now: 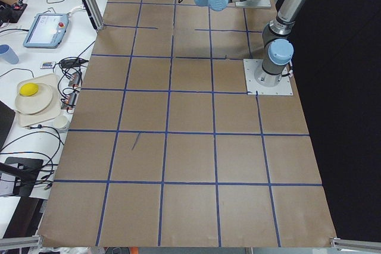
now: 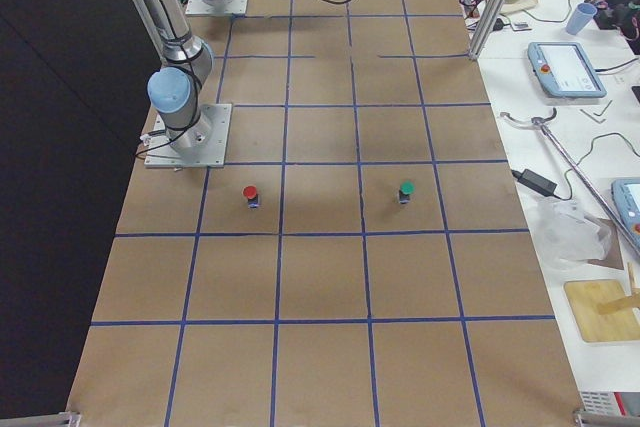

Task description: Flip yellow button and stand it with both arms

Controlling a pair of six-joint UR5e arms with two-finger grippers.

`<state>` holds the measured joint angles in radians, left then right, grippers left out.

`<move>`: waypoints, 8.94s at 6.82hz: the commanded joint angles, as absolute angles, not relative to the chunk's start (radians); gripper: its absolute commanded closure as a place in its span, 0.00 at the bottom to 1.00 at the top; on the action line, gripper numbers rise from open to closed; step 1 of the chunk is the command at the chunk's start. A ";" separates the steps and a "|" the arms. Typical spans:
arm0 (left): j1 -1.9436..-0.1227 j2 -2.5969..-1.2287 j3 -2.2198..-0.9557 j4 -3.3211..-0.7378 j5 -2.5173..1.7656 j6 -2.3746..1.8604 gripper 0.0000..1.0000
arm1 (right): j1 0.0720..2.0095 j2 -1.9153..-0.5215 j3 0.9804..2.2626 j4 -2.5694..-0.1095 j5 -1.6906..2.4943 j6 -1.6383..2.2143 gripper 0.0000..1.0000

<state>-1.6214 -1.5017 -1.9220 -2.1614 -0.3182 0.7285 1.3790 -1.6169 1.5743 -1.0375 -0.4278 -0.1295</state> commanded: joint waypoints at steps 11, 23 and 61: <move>-1.384 -1.497 -1.870 -2.154 0.136 0.661 0.03 | 1.226 -1.624 1.546 -1.133 -0.804 -0.124 0.76; -1.477 -1.608 -1.637 -1.511 1.341 0.147 0.01 | 0.875 -1.217 1.738 -2.062 -1.686 0.036 0.93; -1.534 -1.601 -1.450 -1.661 1.600 0.064 0.01 | 1.661 -1.509 1.503 -1.612 -1.572 -0.018 0.00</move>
